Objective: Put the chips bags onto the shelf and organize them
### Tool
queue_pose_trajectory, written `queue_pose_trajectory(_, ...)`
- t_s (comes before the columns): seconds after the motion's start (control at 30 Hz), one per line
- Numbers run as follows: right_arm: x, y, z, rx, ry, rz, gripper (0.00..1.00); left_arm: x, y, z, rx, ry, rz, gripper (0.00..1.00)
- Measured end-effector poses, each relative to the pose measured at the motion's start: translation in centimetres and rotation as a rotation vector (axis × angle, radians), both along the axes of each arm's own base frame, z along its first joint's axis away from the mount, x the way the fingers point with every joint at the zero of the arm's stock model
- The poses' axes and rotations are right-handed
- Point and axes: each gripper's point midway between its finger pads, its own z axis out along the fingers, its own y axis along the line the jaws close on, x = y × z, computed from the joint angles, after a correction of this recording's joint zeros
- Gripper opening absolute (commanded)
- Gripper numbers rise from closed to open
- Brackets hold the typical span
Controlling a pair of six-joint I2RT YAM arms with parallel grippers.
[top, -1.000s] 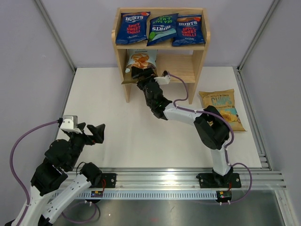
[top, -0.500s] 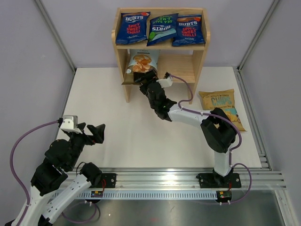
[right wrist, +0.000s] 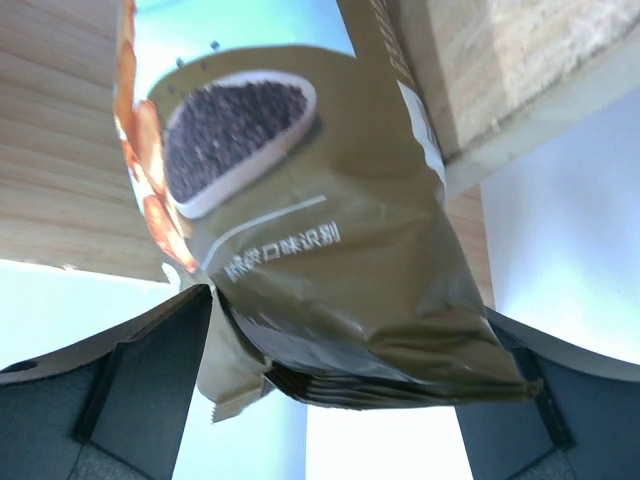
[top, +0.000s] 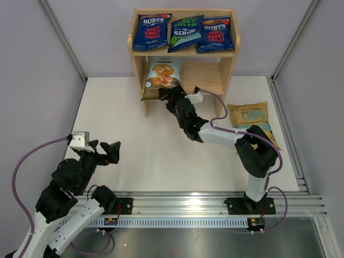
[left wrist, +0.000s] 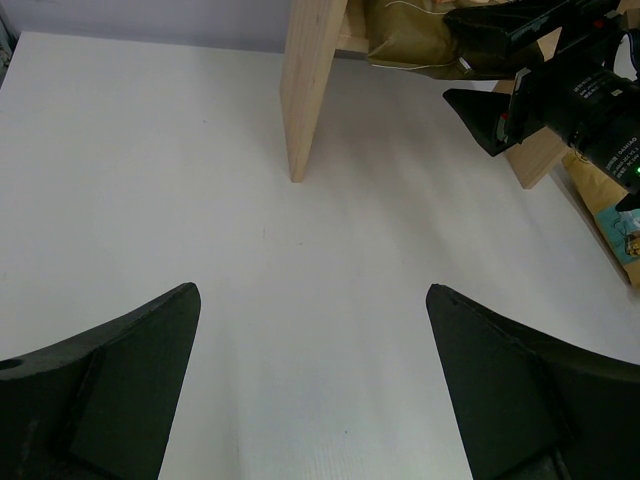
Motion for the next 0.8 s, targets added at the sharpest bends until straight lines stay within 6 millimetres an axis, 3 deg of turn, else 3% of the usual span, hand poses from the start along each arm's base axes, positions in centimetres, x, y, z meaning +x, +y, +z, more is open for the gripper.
queue_pose_trajectory(0.13,0.1,-0.1,0.5,0.016,-0.016,0.005,0.89,0.1,-0.1,-0.1,0.004,0.006,-0.001,0.99)
queue_pose_trajectory(0.4,-0.4,0.4,1.6,0.056,-0.053,0.048,0.60,0.1,-0.1,-0.1,0.005,0.007,-0.003,0.99)
queue_pose_trajectory(0.8,0.7,1.4,3.4,0.093,-0.082,0.086,0.49,0.1,-0.2,-0.2,0.007,0.009,-0.003,0.99)
